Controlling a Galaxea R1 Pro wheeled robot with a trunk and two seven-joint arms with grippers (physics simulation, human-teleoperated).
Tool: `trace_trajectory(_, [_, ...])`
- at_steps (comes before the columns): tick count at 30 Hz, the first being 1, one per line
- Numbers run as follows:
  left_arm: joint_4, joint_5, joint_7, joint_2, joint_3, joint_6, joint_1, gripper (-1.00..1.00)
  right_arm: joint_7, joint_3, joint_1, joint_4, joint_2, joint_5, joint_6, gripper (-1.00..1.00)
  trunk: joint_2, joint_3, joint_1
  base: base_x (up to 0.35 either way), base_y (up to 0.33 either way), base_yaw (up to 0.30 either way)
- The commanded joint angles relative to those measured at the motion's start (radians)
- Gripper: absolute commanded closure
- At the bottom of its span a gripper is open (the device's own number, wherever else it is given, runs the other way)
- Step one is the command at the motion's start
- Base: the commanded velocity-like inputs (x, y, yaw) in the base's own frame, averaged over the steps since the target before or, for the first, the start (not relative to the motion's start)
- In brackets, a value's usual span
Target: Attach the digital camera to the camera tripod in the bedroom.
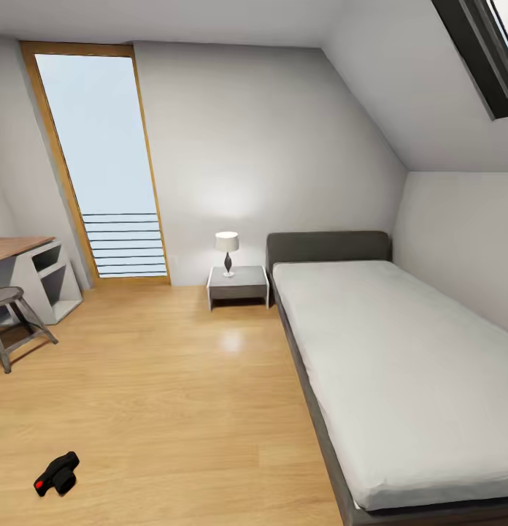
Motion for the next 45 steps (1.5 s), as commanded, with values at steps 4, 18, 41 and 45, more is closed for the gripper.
trace_trajectory(4, [-0.019,0.013,-0.005,-0.003,0.016,-0.009,0.002,-1.0,-0.004,0.004,-0.002,0.0,-0.002,0.004,-0.003,-1.0,0.0,0.0,0.0,0.0,0.0,0.0])
trace_trajectory(18, [-0.024,-0.003,-0.005,-0.002,0.014,-0.046,0.003,-1.0,0.002,0.002,-0.002,0.0,0.002,0.005,-0.003,-1.0,0.0,0.0,0.0,0.0,0.0,0.0])
trace_trajectory(41, [-0.025,0.063,-0.006,0.004,0.061,-0.049,0.003,-1.0,0.003,0.006,-0.002,0.0,0.004,0.011,-0.002,-1.0,0.0,0.0,0.0,0.0,0.0,0.045])
trace_trajectory(45, [-0.025,0.086,-0.006,0.004,0.065,-0.049,0.003,-1.0,0.003,0.006,-0.002,0.0,0.003,0.011,-0.002,-1.0,0.0,0.0,0.0,0.0,0.0,0.245])
